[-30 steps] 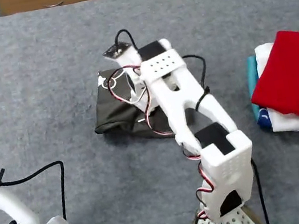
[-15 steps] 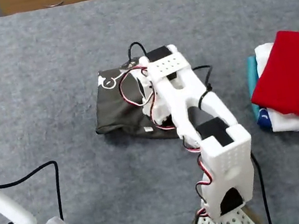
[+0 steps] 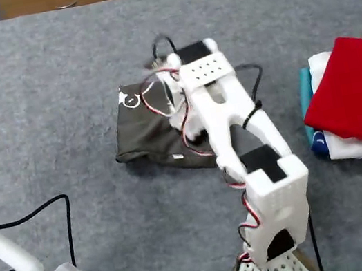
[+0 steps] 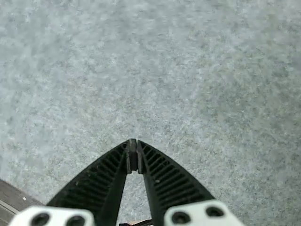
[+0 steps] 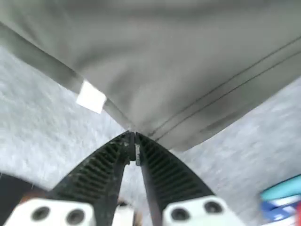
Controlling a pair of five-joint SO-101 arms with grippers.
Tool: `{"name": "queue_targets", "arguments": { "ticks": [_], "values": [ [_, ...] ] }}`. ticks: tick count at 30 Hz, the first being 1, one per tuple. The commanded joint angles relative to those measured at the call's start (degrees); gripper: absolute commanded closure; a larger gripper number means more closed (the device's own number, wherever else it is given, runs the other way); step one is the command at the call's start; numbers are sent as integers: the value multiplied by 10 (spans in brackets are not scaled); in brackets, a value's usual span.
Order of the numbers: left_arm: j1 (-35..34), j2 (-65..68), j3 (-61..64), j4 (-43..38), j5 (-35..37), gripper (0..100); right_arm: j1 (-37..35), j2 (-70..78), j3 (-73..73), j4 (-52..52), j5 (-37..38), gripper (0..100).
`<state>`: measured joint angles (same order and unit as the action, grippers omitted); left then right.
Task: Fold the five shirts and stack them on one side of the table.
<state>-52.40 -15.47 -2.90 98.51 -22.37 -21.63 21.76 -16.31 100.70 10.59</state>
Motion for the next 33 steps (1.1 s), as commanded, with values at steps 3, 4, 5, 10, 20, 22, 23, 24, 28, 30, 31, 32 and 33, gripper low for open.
{"name": "queue_targets", "arguments": {
  "ticks": [3, 4, 5, 10, 20, 22, 23, 24, 28, 30, 31, 32, 33],
  "values": [
    [-67, -18, -34, -8, 2, 982, -65, 4, -95, -17, 5, 996],
    [-76, -18, -37, -8, 2, 982, -75, 19, -103, -24, 5, 996],
    [-82, -18, -38, -8, 2, 982, -86, 35, -109, -32, 5, 996],
    [-99, -15, -35, -8, 0, 982, -144, 115, -159, -39, 5, 996],
    [-109, -14, -33, -8, -1, 982, -172, 274, -216, -17, 2, 997],
    [-109, -14, -35, -8, -1, 982, -170, 272, -239, -1, 2, 997],
    [-109, -14, -35, -8, -1, 982, -170, 268, -256, 7, 2, 997],
    [-108, -14, -35, -8, -1, 982, -170, 262, -276, 13, 2, 997],
    [-105, -14, -34, -8, -1, 982, -171, 225, -342, 15, 3, 997],
    [-105, -14, -34, -8, -1, 982, -175, 210, -360, 14, 3, 997],
    [-105, -14, -34, -8, -1, 982, -181, 209, -366, 14, 4, 997],
    [-105, -14, -34, -8, -1, 982, -185, 209, -368, 14, 4, 997],
    [-105, -14, -33, -8, -1, 982, -189, 210, -361, 13, 4, 996]
  ]
}}
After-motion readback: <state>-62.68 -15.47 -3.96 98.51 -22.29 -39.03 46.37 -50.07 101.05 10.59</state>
